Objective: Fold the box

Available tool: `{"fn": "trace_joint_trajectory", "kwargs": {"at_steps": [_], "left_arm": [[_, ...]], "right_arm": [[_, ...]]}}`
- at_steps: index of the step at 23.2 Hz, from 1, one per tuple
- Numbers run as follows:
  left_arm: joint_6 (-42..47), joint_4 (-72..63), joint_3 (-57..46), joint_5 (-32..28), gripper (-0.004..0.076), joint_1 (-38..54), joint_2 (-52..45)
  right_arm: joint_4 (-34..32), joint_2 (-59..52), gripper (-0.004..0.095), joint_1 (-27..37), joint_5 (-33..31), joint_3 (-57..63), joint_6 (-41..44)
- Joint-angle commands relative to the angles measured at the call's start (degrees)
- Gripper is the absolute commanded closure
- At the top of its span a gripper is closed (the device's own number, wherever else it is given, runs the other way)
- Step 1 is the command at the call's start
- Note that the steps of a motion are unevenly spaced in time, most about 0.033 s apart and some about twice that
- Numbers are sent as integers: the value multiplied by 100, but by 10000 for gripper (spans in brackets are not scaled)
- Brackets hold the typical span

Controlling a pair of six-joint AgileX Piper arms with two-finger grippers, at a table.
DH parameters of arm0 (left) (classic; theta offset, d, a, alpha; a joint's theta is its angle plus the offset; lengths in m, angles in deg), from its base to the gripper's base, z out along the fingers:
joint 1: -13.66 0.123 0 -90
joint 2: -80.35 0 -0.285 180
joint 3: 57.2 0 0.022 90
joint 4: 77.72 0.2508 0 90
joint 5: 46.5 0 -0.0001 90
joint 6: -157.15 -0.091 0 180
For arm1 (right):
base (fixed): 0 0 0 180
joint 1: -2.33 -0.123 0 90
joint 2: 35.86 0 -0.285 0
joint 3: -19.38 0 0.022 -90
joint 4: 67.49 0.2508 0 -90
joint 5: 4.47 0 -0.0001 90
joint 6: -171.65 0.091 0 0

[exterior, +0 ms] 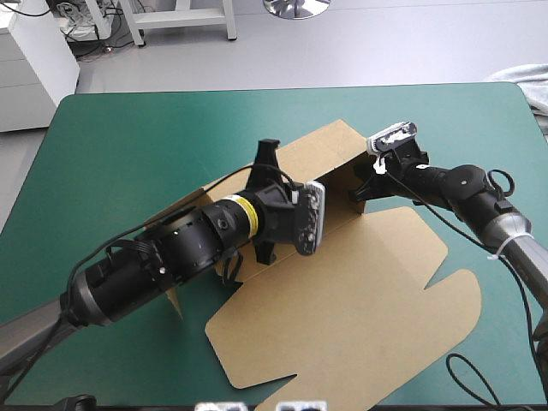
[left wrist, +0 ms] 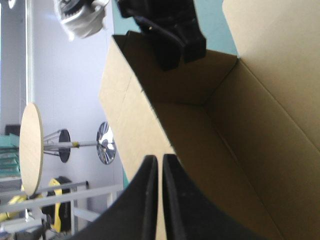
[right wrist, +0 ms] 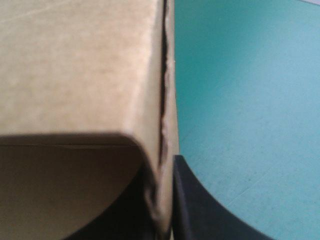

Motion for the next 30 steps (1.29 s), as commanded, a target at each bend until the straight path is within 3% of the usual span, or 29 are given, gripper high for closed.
{"fn": "trace_joint_trajectory", "kwargs": {"at_steps": [1, 3, 7, 10, 13, 19, 30], "left_arm": [[249, -150, 714, 309, 711, 460, -237], [249, -587, 1014, 473, 711, 1028, -237], [211, -2903, 1395, 1194, 711, 3457, -224], [281, -4427, 1395, 1739, 712, 5200, -224], [343, -4860, 1395, 2055, 712, 6176, -224], [752, -4758, 1384, 2574, 716, 6683, -224], [934, -4758, 1384, 2496, 734, 6683, -224]], "right_arm": [[70, -216, 927, 21, 81, -368, 81], [-25, -216, 927, 21, 62, -429, 81], [-428, -216, 927, 21, -414, -563, 94], [-1080, -216, 927, 21, -1077, -766, 435], [-1562, -216, 927, 164, -1815, -1067, 1035], [-2322, -216, 927, 425, -3059, -1713, 2543], [-3444, 26, 927, 425, -3758, -2343, 3739]]}}
